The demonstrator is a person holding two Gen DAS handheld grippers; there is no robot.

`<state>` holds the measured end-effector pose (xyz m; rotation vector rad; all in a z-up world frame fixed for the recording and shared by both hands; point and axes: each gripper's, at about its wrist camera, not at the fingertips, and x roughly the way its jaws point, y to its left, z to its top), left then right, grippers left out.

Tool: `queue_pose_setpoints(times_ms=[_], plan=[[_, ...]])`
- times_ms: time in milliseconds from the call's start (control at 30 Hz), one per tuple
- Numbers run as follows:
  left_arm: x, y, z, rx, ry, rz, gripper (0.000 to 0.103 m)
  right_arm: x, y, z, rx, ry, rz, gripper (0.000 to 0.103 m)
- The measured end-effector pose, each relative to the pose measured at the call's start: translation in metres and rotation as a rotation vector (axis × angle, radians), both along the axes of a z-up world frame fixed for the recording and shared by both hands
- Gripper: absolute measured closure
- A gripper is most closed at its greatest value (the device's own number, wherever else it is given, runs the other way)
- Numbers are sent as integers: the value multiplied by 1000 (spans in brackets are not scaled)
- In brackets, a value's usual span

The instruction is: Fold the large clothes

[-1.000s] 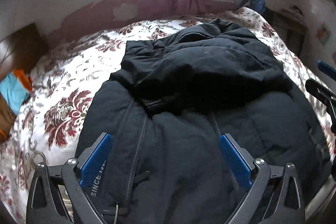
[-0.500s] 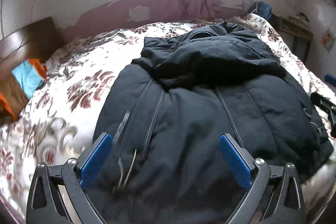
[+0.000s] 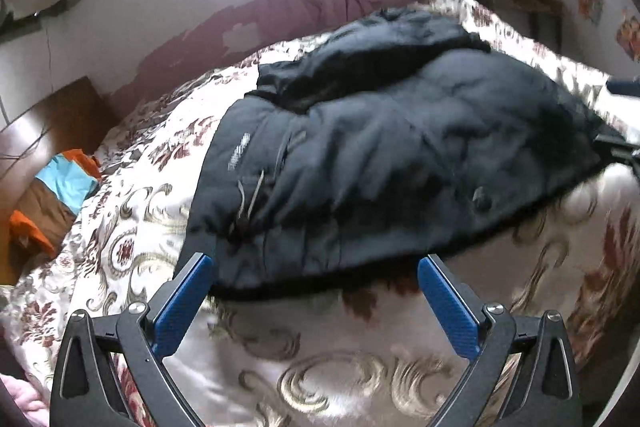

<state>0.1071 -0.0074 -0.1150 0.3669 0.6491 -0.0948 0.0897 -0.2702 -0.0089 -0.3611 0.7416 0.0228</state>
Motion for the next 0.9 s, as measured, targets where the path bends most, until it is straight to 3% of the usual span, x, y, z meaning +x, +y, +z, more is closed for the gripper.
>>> queue_pose_setpoints(times_ms=[233,433,567,900], plan=[[1,2,-34,124,-23,66,0,-7,5,-20,-127,-35,-51,2],[-7,-4,-45,209,-121,47,0,-20,17,-24,-259,-93,-57,2],[-6,0,-48,200,-140,84,0,-14,19,-27,-319,-125,-71,2],[14,7,-48,197,-162,131,0,-8,12,-28,-283,-142,-93,2]])
